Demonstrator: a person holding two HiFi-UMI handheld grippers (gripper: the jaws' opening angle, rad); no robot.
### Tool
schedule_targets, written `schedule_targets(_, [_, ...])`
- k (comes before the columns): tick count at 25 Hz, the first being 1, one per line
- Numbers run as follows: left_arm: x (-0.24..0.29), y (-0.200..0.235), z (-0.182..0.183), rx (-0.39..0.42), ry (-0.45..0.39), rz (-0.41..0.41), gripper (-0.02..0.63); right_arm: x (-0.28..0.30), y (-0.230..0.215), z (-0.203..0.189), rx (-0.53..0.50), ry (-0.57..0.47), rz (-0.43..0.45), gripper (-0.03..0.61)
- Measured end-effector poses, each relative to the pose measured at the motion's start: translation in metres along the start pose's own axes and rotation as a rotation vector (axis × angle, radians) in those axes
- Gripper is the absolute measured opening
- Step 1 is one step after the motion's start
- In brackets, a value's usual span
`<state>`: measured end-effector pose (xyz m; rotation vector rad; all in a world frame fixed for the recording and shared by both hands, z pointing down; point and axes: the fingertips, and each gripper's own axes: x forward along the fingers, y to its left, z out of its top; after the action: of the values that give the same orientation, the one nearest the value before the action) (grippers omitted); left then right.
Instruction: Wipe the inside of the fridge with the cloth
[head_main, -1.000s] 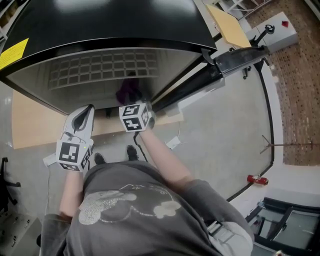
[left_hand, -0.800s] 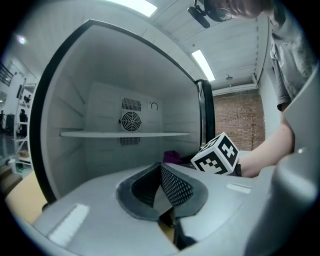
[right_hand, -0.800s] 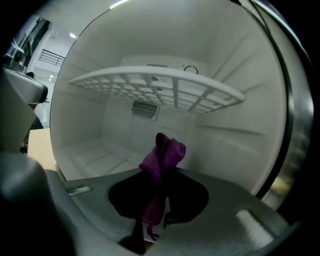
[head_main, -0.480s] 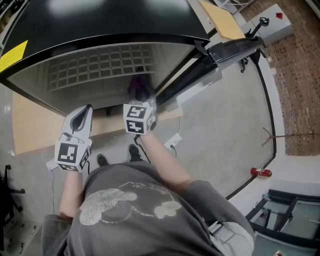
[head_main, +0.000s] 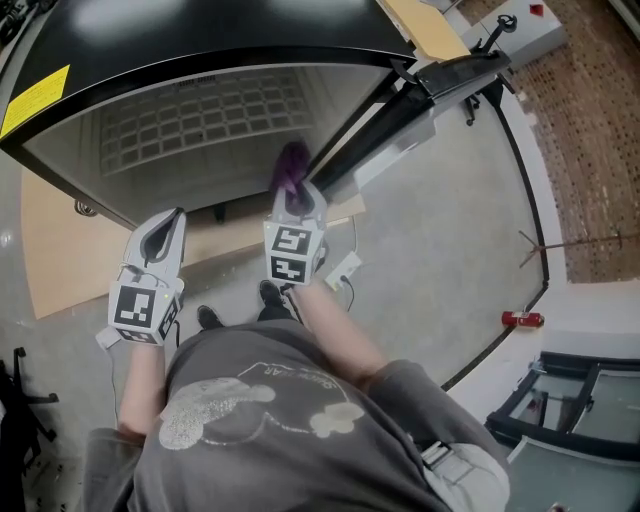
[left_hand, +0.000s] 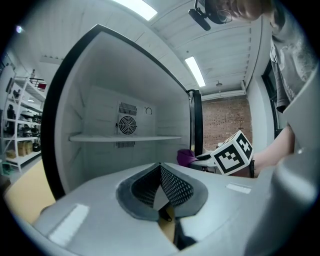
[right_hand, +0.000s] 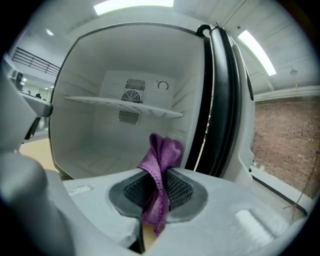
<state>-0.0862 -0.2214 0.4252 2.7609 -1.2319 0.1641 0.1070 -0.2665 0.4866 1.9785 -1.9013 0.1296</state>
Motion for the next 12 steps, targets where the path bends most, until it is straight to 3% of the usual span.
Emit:
schedule_targets(3, [-0.015,0.006,0.003,0.011,-0.013,-0.017,0.018,-0.016,0.013,0.005,0.014,-0.031,0.001,0.043])
schedule_targets(7, [-0.03,0.006,0.008,0.09,0.0,-0.049,0.018,-0.044,0.028,0.008,0.002,-0.063,0.012,0.043])
schedule_targets(12, [-0.042,0.002,0.004,0.07,-0.012,-0.063,0.018,-0.066,0.044,-0.002,-0.019,-0.051,0.042,0.043])
